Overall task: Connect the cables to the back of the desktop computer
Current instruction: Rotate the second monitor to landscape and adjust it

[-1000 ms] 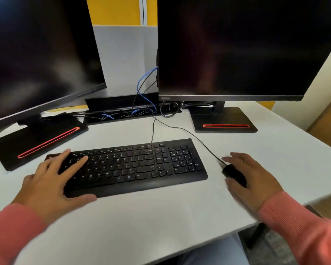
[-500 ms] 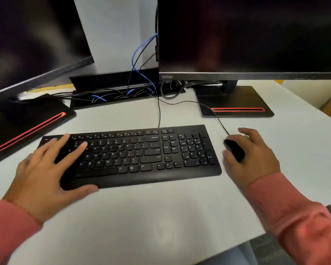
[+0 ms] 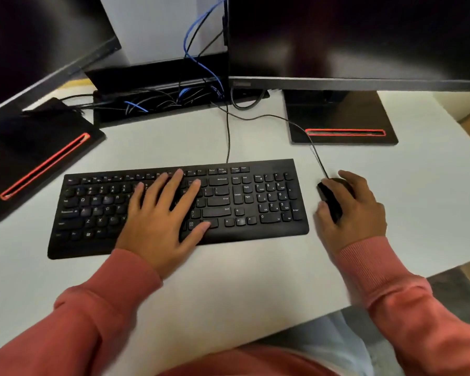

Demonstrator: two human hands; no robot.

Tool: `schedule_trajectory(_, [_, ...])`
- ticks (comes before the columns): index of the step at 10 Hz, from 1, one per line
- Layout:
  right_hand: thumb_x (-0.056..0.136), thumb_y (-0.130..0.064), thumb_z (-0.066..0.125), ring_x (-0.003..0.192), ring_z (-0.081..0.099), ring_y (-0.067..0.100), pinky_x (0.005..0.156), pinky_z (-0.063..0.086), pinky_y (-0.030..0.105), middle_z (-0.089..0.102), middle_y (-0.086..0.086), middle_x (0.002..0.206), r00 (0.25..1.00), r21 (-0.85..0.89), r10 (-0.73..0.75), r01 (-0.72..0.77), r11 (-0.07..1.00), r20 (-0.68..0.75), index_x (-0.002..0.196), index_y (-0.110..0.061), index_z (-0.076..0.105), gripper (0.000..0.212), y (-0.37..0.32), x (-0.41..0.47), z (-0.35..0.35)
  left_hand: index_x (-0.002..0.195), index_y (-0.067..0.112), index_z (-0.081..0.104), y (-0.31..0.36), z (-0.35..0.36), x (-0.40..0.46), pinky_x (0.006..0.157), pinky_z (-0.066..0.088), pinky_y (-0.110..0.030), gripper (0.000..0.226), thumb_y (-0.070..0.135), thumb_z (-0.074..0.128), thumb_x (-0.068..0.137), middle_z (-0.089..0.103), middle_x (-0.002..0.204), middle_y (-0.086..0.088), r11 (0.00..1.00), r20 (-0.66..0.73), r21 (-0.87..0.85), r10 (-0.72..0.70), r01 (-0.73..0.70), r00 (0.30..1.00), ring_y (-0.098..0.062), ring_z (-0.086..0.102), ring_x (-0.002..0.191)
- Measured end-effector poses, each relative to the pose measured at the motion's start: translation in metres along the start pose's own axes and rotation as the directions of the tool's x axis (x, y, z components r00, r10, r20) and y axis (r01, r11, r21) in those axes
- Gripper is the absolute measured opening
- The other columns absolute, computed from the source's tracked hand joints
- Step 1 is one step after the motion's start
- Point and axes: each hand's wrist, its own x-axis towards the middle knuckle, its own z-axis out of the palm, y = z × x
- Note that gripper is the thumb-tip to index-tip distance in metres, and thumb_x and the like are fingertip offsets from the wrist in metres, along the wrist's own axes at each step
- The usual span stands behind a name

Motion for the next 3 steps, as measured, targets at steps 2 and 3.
schedule_trajectory(2, [0.082,-0.033,0.060,0.111,0.064,0.030,0.086,0.048,0.046,0.049,0.002,0.143,0.992,0.034,0.052,-0.056,0.998,0.112,0.123,-0.028,0.067,0.042,-0.005,0.003,-0.012,0.162,0.031,0.028,0.004,-0.010,-0.001,0.124,0.017,-0.059,0.073,0.066,0.028,0.098,0.028,0.168,-0.008,1.000,0.079,-0.008,-0.013,0.014,0.997,-0.033,0.026,0.153])
schedule_trajectory(3, [0.081,-0.033,0.066,0.114,0.062,0.031,0.091,0.047,0.047,0.043,0.004,0.147,0.973,0.014,0.067,-0.072,0.997,0.221,0.129,-0.030,0.063,0.049,-0.006,0.005,-0.024,0.163,0.037,0.020,0.007,-0.022,0.000,0.127,0.011,-0.055,0.072,0.067,0.024,0.097,0.020,0.171,-0.003,0.997,0.149,-0.043,-0.053,0.060,0.987,-0.028,0.017,0.157])
